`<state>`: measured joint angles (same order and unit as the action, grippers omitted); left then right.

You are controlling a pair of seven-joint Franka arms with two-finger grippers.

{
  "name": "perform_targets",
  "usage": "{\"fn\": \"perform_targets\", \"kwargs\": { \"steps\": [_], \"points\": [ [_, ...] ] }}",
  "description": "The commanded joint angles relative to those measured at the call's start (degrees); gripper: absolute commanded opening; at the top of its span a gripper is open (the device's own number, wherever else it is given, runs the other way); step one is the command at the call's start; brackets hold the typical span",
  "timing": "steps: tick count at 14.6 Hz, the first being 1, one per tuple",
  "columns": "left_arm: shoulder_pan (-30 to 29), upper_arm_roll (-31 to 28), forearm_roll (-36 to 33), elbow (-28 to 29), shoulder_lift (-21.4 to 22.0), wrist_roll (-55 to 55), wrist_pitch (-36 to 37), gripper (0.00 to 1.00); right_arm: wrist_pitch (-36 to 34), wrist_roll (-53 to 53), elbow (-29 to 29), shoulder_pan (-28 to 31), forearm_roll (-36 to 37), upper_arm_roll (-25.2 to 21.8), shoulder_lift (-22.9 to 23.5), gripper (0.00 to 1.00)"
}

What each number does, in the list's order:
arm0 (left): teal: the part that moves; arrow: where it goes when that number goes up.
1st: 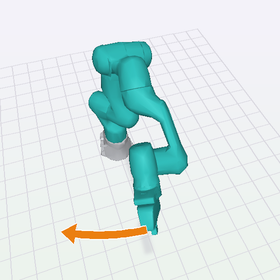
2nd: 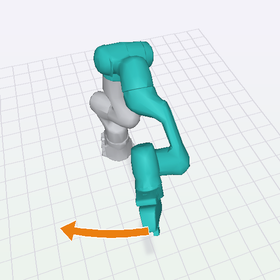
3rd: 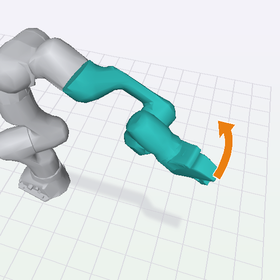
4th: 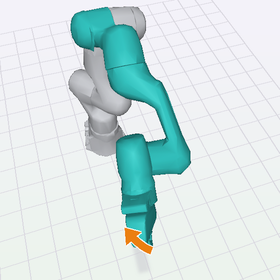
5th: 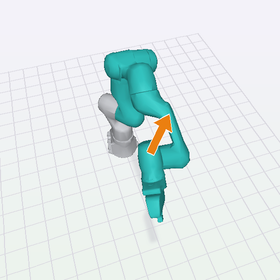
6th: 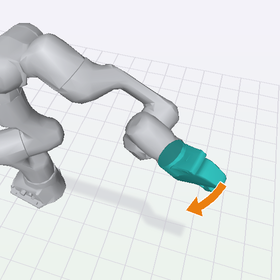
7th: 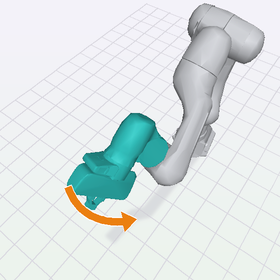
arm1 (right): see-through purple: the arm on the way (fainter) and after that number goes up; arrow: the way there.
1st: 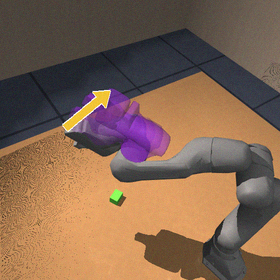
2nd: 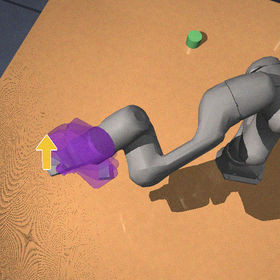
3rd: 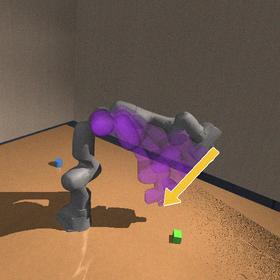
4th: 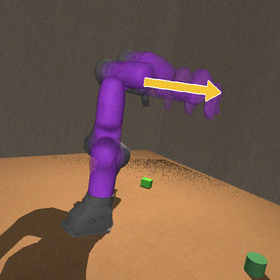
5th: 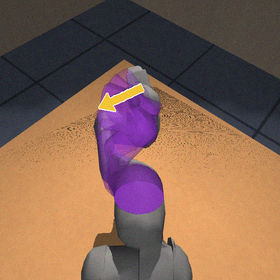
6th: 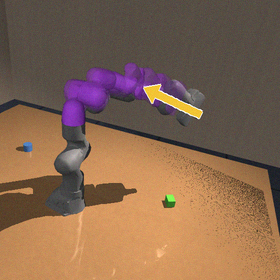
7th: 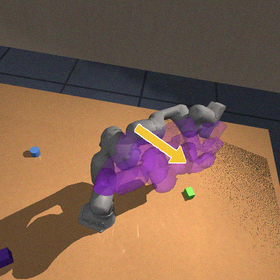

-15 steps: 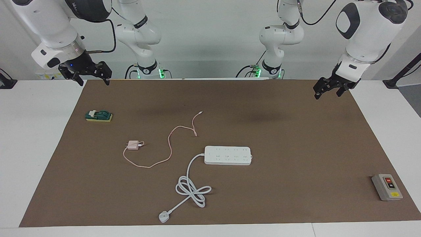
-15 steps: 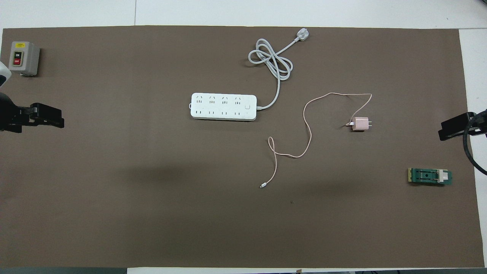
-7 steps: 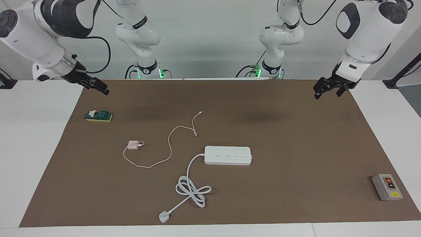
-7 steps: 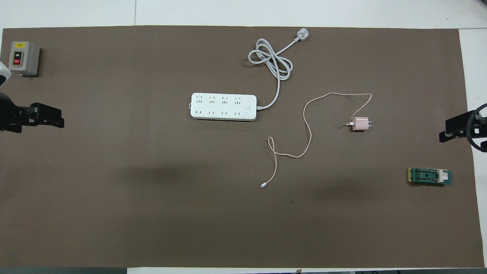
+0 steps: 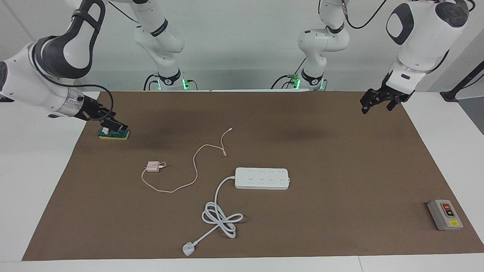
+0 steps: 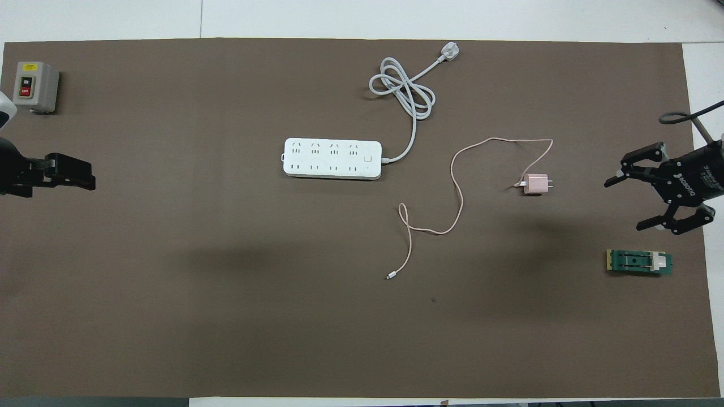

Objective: Plug charger into power strip
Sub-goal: 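Reach the right gripper to the pink charger and grasp it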

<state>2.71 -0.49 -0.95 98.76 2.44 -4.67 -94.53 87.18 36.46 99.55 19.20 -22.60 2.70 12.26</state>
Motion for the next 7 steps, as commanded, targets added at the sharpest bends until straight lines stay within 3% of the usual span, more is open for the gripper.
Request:
{"fn": "perform_targets", "kwargs": {
  "steps": [1,3,7],
  "points": [
    [0.3,-0.3,0.5,0.1,0.3,-0.7,0.7,1.00,2.1,6.0,1.5,1.5,-5.7,0.5,2.9,1.00],
    [0.3,-0.3,0.5,0.1,0.3,-0.6,0.7,1.00,4.1,7.2,0.7,1.5,-6.7,0.5,6.8,1.00],
    [0.2,-0.3,0.5,0.1,0.3,-0.7,0.8,1.00,10.3,11.2,1.3,1.2,-12.5,0.5,9.5,1.00]
  ]
}}
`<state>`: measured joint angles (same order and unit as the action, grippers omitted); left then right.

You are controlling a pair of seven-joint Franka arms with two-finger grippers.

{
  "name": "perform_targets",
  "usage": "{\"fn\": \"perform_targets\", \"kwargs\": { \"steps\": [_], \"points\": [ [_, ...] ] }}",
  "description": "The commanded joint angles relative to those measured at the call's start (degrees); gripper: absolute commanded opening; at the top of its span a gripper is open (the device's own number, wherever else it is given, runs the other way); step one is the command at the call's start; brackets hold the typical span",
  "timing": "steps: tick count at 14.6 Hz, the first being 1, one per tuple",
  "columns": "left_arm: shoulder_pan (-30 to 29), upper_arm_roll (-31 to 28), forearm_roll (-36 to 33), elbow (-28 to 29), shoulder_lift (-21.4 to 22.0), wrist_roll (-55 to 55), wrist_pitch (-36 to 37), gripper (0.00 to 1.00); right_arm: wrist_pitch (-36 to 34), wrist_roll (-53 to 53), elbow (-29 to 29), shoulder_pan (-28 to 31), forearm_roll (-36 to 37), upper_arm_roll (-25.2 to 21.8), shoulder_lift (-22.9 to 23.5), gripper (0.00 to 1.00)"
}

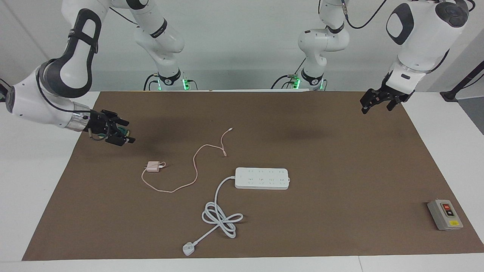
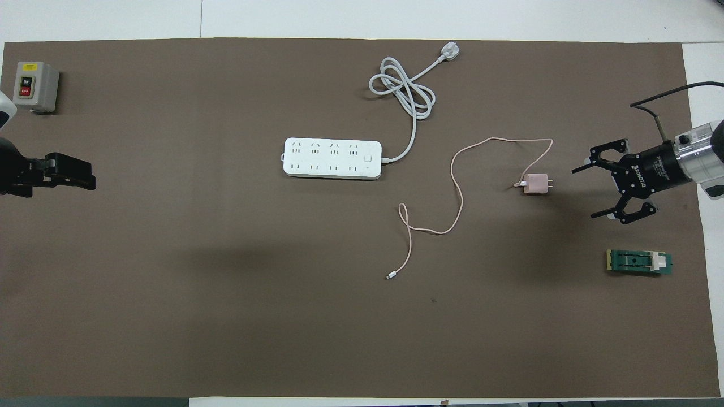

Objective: Plug charger into power strip
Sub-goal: 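Reach the right gripper to the pink charger and grasp it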

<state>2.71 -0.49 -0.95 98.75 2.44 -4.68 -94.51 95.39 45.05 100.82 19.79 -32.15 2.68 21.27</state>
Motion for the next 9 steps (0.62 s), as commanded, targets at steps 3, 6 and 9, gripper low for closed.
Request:
{"fn": "perform_targets", "kwargs": {
  "steps": [3,6,9],
  "points": [
    [0.5,-0.3,0.5,0.2,0.4,-0.8,1.3,1.00,7.3,3.6,0.7,0.2,-6.2,0.7,3.1,1.00],
    [0.5,-0.2,0.5,0.5,0.5,0.1,2.4,1.00,8.0,3.3,1.0,0.1,-7.2,0.7,4.6,1.00],
    [0.7,-0.1,0.7,1.8,0.9,-0.1,1.0,1.00,10.4,3.1,2.7,-1.6,-10.1,0.7,5.3,1.00]
  ]
}}
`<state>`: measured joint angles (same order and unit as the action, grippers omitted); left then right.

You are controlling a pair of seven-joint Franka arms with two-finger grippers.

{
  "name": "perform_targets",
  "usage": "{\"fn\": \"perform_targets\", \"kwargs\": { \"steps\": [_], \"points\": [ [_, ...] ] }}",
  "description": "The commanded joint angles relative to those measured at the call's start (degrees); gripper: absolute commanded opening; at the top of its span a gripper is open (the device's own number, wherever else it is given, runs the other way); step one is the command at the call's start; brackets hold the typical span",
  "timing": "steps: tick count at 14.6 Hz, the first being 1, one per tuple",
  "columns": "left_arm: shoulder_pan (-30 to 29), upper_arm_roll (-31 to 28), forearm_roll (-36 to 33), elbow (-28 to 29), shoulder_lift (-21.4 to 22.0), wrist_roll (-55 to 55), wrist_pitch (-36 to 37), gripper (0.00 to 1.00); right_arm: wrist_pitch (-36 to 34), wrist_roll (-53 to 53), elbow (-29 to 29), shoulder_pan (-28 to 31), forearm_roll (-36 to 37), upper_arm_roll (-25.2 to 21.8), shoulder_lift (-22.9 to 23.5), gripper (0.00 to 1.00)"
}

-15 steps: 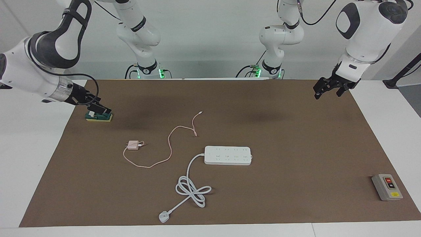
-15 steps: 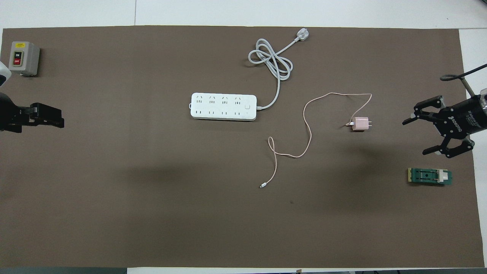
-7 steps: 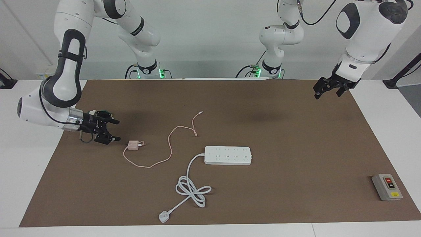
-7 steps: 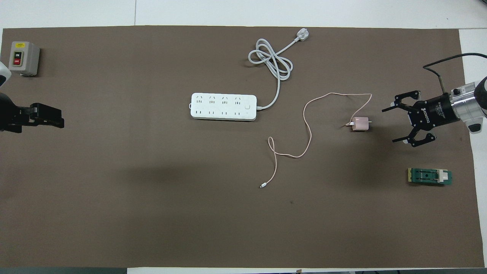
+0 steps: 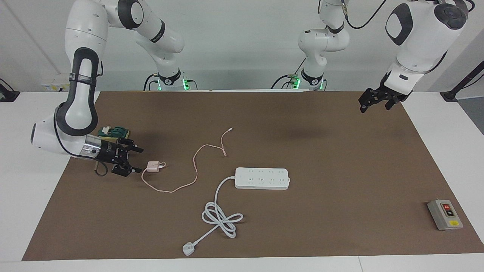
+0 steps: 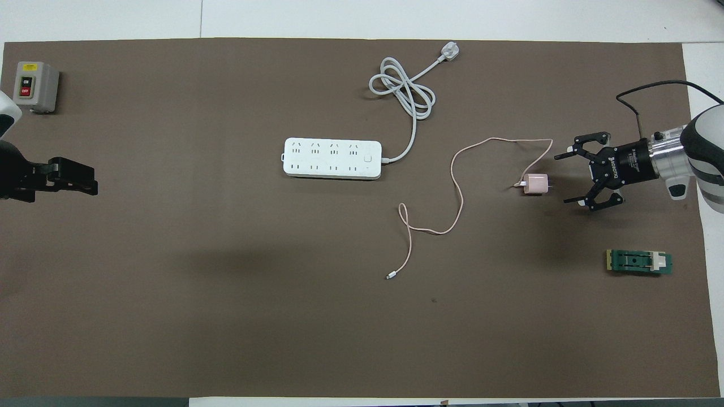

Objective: Plug charger into power strip
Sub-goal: 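Reach the right gripper to the pink charger and grasp it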

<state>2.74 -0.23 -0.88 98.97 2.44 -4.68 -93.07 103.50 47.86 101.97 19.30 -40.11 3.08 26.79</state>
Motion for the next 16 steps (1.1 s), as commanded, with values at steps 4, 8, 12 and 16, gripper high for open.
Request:
{"fn": "perform_targets", "kwargs": {
  "steps": [4,8,12,16],
  "points": [
    [0.5,-0.4,4.2,7.7,3.0,3.4,-6.2,1.00,4.9,-1.4,2.8,-1.4,-2.7,0.3,1.3,1.00],
    [-2.6,-0.7,21.9,14.0,3.3,16.1,-11.3,1.00,7.3,-3.8,4.7,-2.3,-3.0,0.3,1.2,1.00],
    [-5.5,-0.7,40.7,17.7,0.6,23.9,-11.1,1.00,8.9,-6.5,6.3,-2.3,-3.2,0.3,1.1,1.00],
    [-4.9,-0.7,58.2,19.9,-3.0,28.4,-9.1,1.00,9.9,-7.1,7.5,-2.2,-5.3,0.3,0.8,0.71]
  ]
}}
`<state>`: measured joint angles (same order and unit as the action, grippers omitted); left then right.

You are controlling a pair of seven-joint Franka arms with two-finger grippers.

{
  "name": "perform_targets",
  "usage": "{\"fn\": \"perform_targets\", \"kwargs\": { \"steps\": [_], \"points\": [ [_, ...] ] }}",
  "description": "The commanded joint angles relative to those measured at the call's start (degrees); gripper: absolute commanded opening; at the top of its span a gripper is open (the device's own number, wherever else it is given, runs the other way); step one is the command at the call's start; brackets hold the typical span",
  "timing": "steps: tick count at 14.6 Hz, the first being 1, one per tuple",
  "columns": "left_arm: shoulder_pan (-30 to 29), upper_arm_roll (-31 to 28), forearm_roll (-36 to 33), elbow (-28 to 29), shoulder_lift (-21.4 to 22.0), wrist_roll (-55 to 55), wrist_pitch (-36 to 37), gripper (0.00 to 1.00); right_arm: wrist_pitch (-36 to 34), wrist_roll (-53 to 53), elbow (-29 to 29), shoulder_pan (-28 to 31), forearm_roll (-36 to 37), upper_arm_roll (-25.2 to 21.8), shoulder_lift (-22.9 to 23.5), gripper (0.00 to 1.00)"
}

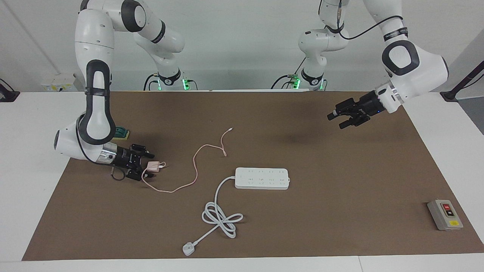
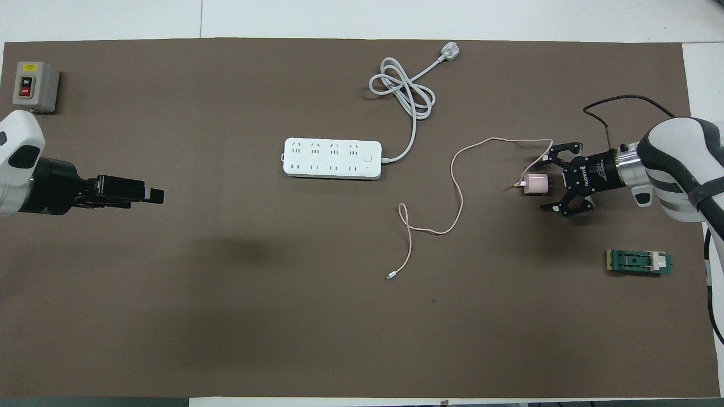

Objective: Plug charger into power strip

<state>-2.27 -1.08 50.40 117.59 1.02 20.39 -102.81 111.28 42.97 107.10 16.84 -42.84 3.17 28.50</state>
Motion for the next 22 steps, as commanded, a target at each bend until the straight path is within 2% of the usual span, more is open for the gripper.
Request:
{"fn": "perform_targets", "kwargs": {
  "steps": [1,2,3,8,10,12,15,22],
  "points": [
    [0.4,0.2,10.6,1.8,-2.4,4.9,1.6,1.00,2.1,-2.1,2.6,0.2,-3.2,0.3,-1.0,0.39],
    [0.7,0.3,13.6,2.2,-2.8,6.1,1.7,1.00,2.1,-2.1,2.6,0.1,-3.6,0.3,-1.0,0.12],
    [0.8,0.5,15.3,2.4,-3.2,6.5,2.2,1.00,2.3,-2.2,2.6,0.1,-3.6,0.3,-1.0,0.00],
    [3.2,0.5,27.5,2.4,-8.2,7.3,6.8,1.00,1.7,-2.1,2.1,-0.1,-3.5,0.3,-1.0,0.00],
    [5.2,0.4,33.6,2.4,-11.5,14.1,9.2,1.00,0.3,-1.2,0.8,-0.1,-3.5,0.3,-1.0,0.00],
    [7.4,0.5,35.0,2.6,-11.7,15.6,8.7,1.00,-1.5,1.1,-0.7,-1.3,-3.4,0.3,-1.2,0.00],
    [11.2,0.4,43.4,4.8,-11.7,15.7,6.6,1.00,-2.0,6.6,-2.1,-5.0,-3.0,0.3,-3.7,0.00],
    [13.5,0.4,49.6,4.8,-14.6,20.0,6.9,1.00,-1.4,19.8,-5.1,-17.6,-2.9,0.2,-11.3,0.00]
  ]
}}
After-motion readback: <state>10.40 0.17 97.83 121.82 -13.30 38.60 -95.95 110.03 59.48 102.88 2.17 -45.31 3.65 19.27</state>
